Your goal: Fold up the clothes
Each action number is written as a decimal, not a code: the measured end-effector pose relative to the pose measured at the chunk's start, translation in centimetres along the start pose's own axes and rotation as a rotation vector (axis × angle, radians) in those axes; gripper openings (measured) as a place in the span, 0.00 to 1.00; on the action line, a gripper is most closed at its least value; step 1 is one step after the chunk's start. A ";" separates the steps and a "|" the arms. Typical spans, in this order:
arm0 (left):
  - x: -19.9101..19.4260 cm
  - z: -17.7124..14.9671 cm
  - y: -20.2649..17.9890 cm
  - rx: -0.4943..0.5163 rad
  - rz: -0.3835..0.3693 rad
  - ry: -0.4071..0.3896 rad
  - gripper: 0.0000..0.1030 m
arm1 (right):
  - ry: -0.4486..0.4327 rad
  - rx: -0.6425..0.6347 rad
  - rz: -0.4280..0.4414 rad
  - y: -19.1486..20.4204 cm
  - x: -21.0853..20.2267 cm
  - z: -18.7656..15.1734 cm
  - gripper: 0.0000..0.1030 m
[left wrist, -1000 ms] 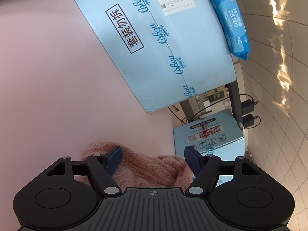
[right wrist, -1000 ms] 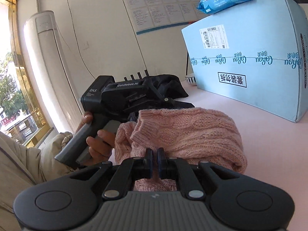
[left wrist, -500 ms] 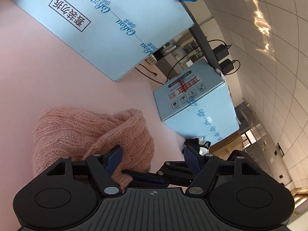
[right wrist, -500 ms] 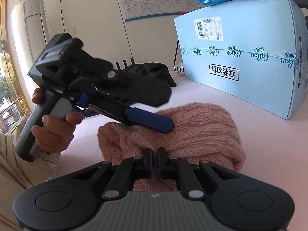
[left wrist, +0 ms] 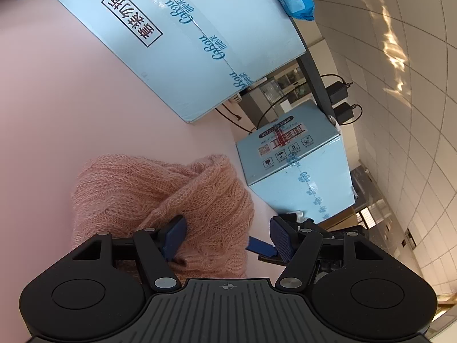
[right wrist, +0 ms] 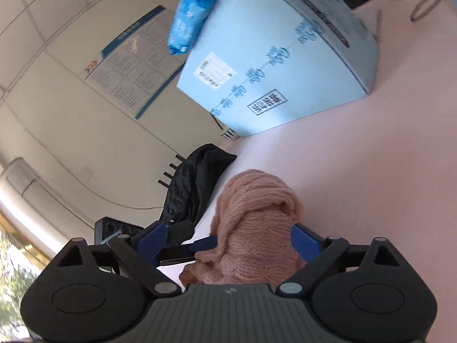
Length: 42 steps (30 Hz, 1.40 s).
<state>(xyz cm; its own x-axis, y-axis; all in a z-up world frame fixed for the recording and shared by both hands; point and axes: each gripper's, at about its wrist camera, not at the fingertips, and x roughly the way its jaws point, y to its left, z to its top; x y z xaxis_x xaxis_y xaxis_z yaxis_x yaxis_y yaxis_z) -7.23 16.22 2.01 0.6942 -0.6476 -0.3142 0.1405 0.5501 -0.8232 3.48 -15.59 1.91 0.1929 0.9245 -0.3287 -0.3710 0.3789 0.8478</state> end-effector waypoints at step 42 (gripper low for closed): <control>-12.0 1.0 -0.9 0.233 0.069 -0.299 0.12 | 0.035 -0.104 0.128 9.0 15.6 0.2 0.49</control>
<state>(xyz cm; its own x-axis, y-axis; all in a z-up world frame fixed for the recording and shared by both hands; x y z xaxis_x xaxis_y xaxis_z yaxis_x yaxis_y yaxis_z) -14.95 24.02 6.99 0.8782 -0.4410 -0.1852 0.2187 0.7145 -0.6645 3.39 2.24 4.46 0.1072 0.9657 -0.2366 -0.4828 0.2586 0.8367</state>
